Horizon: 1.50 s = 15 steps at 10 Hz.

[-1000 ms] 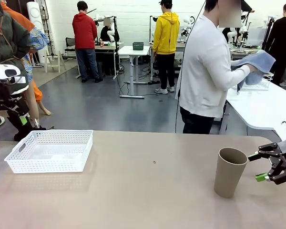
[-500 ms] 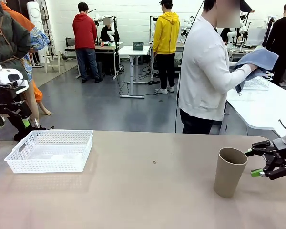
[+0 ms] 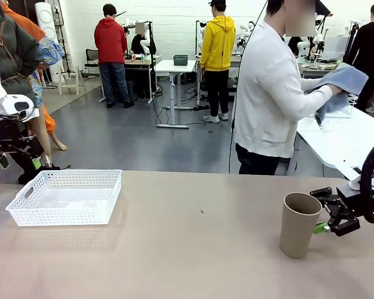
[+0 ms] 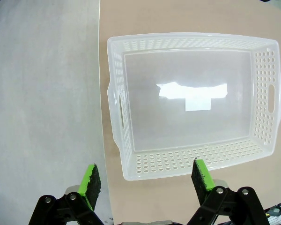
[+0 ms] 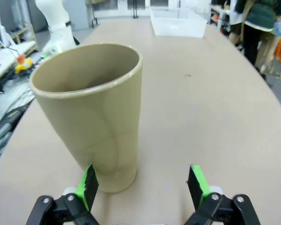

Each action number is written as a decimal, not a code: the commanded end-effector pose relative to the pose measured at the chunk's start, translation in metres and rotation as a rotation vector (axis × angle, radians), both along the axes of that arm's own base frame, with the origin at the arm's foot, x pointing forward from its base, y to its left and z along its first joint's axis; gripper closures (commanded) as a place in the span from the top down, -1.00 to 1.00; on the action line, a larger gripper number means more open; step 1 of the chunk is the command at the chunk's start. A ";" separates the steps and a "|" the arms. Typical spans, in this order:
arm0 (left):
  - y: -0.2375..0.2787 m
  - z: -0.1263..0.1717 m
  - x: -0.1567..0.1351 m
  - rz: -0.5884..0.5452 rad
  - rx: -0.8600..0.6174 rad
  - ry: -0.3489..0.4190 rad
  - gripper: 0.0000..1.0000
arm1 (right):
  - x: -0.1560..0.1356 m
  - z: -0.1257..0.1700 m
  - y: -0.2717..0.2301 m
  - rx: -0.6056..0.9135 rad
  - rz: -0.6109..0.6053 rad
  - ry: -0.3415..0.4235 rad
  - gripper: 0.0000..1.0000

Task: Clean and organize the cups into the basket.
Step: Pick up the Organizing basket and move it to the center of the table, then pick up the Reusable plastic cup from the right side of the table and place it inside the Organizing basket.

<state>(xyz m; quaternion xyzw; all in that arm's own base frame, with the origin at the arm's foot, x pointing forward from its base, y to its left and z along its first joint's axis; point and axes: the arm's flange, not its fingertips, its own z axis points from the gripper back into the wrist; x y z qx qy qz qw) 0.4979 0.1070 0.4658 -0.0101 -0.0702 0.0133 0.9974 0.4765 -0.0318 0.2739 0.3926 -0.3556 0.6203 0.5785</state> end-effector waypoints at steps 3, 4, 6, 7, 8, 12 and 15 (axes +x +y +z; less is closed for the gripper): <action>-0.002 -0.002 0.012 0.020 0.009 0.014 1.00 | 0.000 -0.002 0.005 -0.023 0.109 0.031 1.00; -0.002 -0.003 0.013 0.023 0.012 0.019 1.00 | 0.000 -0.002 0.002 -0.030 0.107 0.037 1.00; -0.003 -0.003 0.014 0.028 0.012 0.021 1.00 | -0.003 -0.004 0.000 -0.012 0.129 0.044 1.00; -0.003 -0.003 0.015 0.031 0.011 0.023 1.00 | -0.005 -0.005 0.004 0.003 0.163 0.049 1.00; -0.004 -0.005 0.017 0.032 0.014 0.024 1.00 | -0.006 -0.006 0.008 0.014 0.171 0.030 1.00; -0.005 -0.010 0.021 0.031 0.017 0.036 1.00 | 0.001 -0.017 0.024 0.057 0.198 0.026 1.00; -0.006 -0.013 0.025 0.036 0.014 0.044 1.00 | 0.003 -0.019 0.039 0.056 0.222 0.025 1.00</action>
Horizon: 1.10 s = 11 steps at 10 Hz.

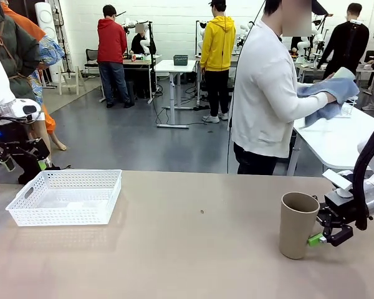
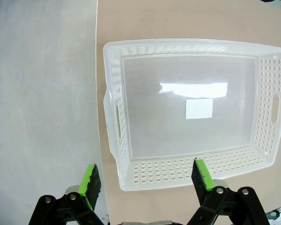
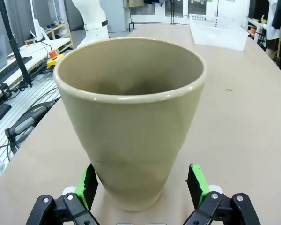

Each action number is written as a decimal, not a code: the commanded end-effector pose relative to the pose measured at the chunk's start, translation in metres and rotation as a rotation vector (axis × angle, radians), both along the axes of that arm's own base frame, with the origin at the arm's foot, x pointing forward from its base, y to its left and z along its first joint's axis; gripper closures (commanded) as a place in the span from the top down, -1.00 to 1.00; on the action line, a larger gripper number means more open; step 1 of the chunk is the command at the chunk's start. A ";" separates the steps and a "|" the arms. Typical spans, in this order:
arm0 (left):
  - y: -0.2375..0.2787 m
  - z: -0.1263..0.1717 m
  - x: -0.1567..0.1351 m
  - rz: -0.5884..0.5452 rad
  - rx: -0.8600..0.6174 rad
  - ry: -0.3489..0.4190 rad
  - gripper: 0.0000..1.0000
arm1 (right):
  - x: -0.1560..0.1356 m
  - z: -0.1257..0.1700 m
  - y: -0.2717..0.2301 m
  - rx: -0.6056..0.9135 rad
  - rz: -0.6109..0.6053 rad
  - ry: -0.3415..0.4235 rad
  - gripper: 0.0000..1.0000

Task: Clean and organize the cups into the basket.
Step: Pick up the Organizing basket and move it to the center of the table, then pick up the Reusable plastic cup from the right side of the table and place it inside the Organizing basket.

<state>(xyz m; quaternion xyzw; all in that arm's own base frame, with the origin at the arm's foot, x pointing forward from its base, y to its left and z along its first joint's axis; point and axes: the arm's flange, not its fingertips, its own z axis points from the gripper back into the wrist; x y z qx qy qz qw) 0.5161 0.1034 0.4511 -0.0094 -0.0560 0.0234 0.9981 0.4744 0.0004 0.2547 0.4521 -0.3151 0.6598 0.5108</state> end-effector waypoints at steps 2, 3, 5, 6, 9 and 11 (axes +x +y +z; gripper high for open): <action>-0.004 -0.006 0.012 0.014 0.010 0.020 1.00 | 0.006 -0.004 0.020 0.034 0.048 -0.024 1.00; -0.004 -0.010 0.014 0.012 0.012 0.026 1.00 | 0.005 -0.006 0.025 0.025 0.055 -0.017 1.00; -0.003 -0.016 0.016 0.010 0.016 0.041 1.00 | 0.004 -0.009 0.031 0.027 0.059 -0.008 1.00; -0.005 -0.019 0.017 0.003 0.018 0.044 1.00 | 0.003 -0.010 0.035 0.034 0.067 -0.002 1.00; -0.009 -0.027 0.017 -0.014 0.015 0.052 1.00 | -0.002 -0.013 0.046 0.028 0.067 0.011 1.00; -0.009 -0.037 0.020 -0.029 0.018 0.081 1.00 | -0.004 -0.016 0.052 0.017 0.062 0.032 1.00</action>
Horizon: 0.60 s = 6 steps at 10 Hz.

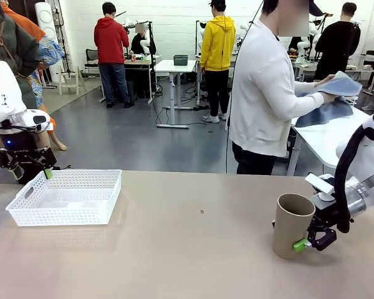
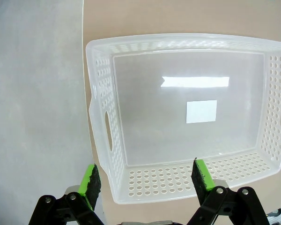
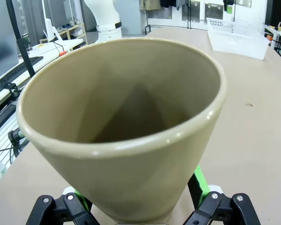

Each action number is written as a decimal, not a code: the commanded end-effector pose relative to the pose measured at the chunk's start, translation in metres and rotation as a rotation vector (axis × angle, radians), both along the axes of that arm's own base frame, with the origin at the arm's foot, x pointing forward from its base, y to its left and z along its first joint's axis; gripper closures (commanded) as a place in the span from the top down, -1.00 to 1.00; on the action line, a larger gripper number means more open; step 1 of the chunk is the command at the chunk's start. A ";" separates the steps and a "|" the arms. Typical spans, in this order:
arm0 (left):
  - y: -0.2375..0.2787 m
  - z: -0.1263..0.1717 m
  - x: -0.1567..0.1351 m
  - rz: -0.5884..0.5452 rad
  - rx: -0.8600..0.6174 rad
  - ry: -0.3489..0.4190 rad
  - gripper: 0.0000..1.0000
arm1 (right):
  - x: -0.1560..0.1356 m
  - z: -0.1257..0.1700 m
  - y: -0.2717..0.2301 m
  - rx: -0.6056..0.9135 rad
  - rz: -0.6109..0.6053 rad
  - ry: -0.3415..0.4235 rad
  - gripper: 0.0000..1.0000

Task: Clean and organize the cups into the basket.
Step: Pick up the Organizing basket and move it to the center of the table, then pick up the Reusable plastic cup from the right side of the table and place it inside the Organizing basket.

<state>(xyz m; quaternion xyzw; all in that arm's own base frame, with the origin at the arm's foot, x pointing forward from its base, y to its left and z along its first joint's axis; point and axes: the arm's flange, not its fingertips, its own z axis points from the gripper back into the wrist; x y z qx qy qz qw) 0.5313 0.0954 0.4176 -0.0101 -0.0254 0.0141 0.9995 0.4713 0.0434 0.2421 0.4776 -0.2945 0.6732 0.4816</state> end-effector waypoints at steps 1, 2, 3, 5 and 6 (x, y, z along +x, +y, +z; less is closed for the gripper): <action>-0.002 -0.007 0.005 -0.022 0.022 0.035 1.00 | -0.003 -0.003 0.011 -0.005 -0.023 0.006 1.00; -0.002 -0.009 0.005 -0.034 0.024 0.047 1.00 | -0.004 -0.004 0.012 -0.009 -0.023 0.002 1.00; -0.004 -0.011 0.004 -0.044 0.026 0.054 1.00 | -0.004 -0.005 0.013 -0.007 -0.029 -0.001 1.00; -0.004 -0.015 0.005 -0.049 0.031 0.057 1.00 | -0.004 -0.005 0.013 -0.007 -0.035 -0.008 1.00; -0.003 -0.018 0.007 -0.043 0.033 0.060 1.00 | -0.005 -0.005 0.013 -0.007 -0.034 -0.012 1.00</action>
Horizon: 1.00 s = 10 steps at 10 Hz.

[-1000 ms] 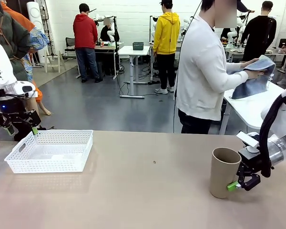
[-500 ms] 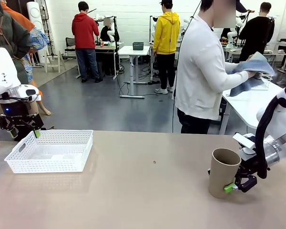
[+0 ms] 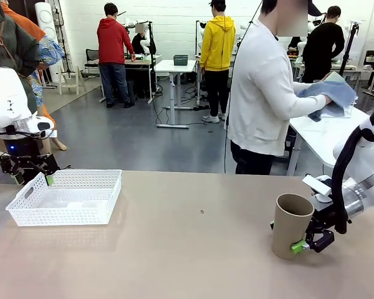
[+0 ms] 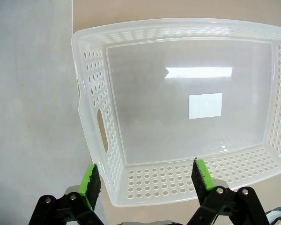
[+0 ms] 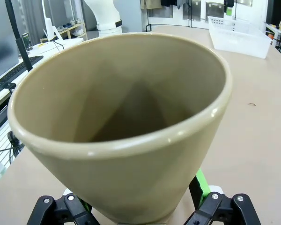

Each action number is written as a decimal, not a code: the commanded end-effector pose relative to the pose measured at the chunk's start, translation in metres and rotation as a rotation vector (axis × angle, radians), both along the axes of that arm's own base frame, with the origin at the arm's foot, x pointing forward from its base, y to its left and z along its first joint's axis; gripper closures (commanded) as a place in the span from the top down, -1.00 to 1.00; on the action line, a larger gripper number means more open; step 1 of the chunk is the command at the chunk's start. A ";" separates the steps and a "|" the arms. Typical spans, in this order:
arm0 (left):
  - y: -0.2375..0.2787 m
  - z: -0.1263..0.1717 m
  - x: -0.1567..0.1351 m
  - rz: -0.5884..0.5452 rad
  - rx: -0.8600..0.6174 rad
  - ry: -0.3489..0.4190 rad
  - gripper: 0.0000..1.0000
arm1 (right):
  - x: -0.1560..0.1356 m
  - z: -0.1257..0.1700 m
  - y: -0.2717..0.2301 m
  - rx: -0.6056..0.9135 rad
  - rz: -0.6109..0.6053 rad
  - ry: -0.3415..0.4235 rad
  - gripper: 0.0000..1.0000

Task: Clean and organize the cups into the basket.
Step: Pick up the Organizing basket and move it to the center of the table, then pick up the Reusable plastic cup from the right side of the table and place it inside the Organizing basket.

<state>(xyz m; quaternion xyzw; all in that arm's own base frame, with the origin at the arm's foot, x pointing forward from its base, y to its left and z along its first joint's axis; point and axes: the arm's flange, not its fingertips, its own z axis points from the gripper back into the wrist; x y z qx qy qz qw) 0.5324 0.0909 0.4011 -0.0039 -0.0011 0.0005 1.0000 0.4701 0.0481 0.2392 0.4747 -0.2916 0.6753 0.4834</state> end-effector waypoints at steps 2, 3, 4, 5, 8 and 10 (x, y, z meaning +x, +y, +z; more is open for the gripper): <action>0.004 -0.005 0.008 -0.006 0.025 0.021 1.00 | -0.003 -0.003 0.008 -0.004 -0.040 -0.014 1.00; 0.003 -0.003 0.005 0.006 0.037 0.008 1.00 | -0.003 -0.003 0.007 -0.005 -0.044 -0.012 1.00; 0.004 -0.001 0.002 0.006 0.044 -0.004 1.00 | -0.003 -0.003 0.007 -0.004 -0.047 -0.011 1.00; 0.005 0.000 0.001 0.009 0.042 -0.006 1.00 | -0.003 -0.002 0.006 -0.005 -0.048 -0.010 1.00; 0.015 0.002 0.001 0.036 0.040 -0.009 1.00 | -0.002 -0.002 0.005 -0.005 -0.055 -0.009 1.00; 0.022 0.004 -0.001 0.042 0.036 -0.012 1.00 | -0.001 -0.002 0.005 -0.006 -0.058 -0.005 1.00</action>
